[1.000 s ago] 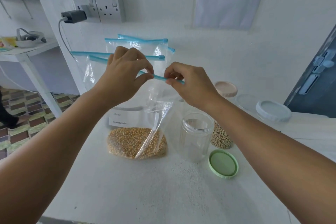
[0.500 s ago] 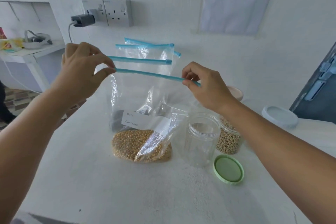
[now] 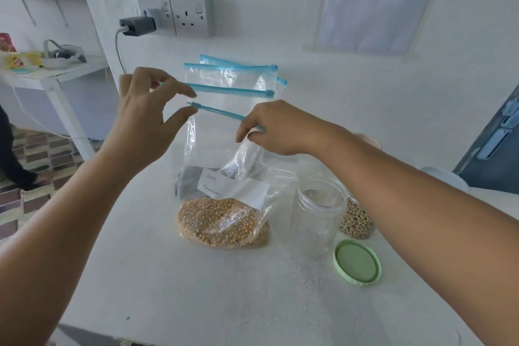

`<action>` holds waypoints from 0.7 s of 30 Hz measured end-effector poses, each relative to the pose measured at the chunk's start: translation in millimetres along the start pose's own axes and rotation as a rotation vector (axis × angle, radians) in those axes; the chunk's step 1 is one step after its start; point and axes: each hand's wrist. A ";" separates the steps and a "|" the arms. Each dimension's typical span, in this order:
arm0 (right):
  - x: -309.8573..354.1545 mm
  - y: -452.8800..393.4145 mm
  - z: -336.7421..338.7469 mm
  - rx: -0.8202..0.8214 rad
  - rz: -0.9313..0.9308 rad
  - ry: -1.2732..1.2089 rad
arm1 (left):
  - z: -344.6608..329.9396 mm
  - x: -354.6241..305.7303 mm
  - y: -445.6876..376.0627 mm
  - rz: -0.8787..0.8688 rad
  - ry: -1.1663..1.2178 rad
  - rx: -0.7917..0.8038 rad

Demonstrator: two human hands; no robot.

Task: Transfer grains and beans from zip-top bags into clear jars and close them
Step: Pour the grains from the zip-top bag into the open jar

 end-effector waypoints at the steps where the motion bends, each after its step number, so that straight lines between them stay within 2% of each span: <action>1: 1.6 -2.6 -1.2 -0.012 -0.009 -0.008 | -1.9 -2.0 7.2 0.030 0.027 -0.014; 6: 6.5 -6.3 -4.8 -0.096 -0.049 -0.136 | -22.4 -19.6 76.5 0.256 0.267 -0.147; 8: 7.7 -5.6 -2.8 -0.112 -0.054 -0.199 | -33.8 -32.2 113.0 0.441 0.348 -0.094; 13: 14.9 -8.5 3.2 -0.123 -0.050 -0.306 | -65.1 -39.7 182.8 0.911 0.561 0.167; 21: 32.1 -12.2 7.2 -0.223 -0.009 -0.382 | -69.8 -49.3 184.4 1.263 1.289 0.203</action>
Point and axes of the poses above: each hand's wrist, its own y-axis away from the middle knuckle, its own z-axis out of the back of the hand, x = y × z, and after that the axes turned 3 degrees about y, right-handed
